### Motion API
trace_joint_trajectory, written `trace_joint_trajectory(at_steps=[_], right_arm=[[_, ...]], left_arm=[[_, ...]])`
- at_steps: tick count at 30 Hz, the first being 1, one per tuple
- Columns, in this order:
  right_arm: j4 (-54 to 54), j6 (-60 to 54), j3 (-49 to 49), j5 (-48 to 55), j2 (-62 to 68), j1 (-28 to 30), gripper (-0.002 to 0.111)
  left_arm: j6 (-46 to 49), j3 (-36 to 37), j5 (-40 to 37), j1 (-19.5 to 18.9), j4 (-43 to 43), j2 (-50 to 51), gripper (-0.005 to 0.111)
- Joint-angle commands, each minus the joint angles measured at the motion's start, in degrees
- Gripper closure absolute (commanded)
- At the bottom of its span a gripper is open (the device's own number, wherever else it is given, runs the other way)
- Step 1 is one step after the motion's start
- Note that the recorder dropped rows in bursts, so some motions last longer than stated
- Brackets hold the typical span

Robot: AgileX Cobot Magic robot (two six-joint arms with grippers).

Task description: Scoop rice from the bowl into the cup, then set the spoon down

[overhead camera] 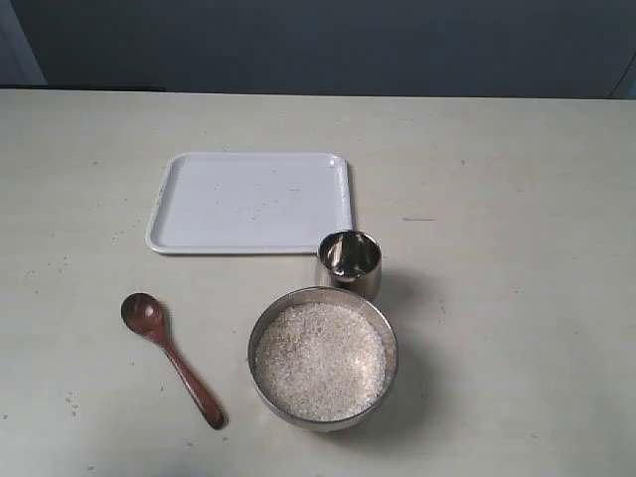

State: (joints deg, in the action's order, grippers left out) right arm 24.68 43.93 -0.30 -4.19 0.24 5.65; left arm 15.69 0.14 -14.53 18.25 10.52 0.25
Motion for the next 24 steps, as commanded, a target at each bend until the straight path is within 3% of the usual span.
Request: trace_joint_trajectory(at_steps=[1, 10, 13, 17, 20, 24], right_arm=[[0.03, -0.22, 0.3, -0.5, -0.24, 0.37, 0.109], [0.03, -0.22, 0.3, -0.97, -0.24, 0.37, 0.109], [-0.01, -0.22, 0.3, -7.14, -0.24, 0.37, 0.109], [-22.37, 11.34, 0.3, -20.3, -0.24, 0.26, 0.109], [-23.11, 13.53, 0.3, -25.26, -0.24, 0.26, 0.109], [-28.24, 24.88, 0.3, -34.72, -0.24, 0.26, 0.109]], left_arm=[[-0.1, -0.14, 0.85, 0.13, -0.04, -0.25, 0.106], [-0.1, -0.14, 0.85, 0.13, -0.04, -0.25, 0.106], [-0.1, -0.14, 0.85, 0.13, -0.04, -0.25, 0.106], [-0.1, -0.14, 0.85, 0.13, -0.04, -0.25, 0.106], [-0.1, -0.14, 0.85, 0.13, -0.04, -0.25, 0.106], [-0.1, -0.14, 0.85, 0.13, -0.04, -0.25, 0.106]])
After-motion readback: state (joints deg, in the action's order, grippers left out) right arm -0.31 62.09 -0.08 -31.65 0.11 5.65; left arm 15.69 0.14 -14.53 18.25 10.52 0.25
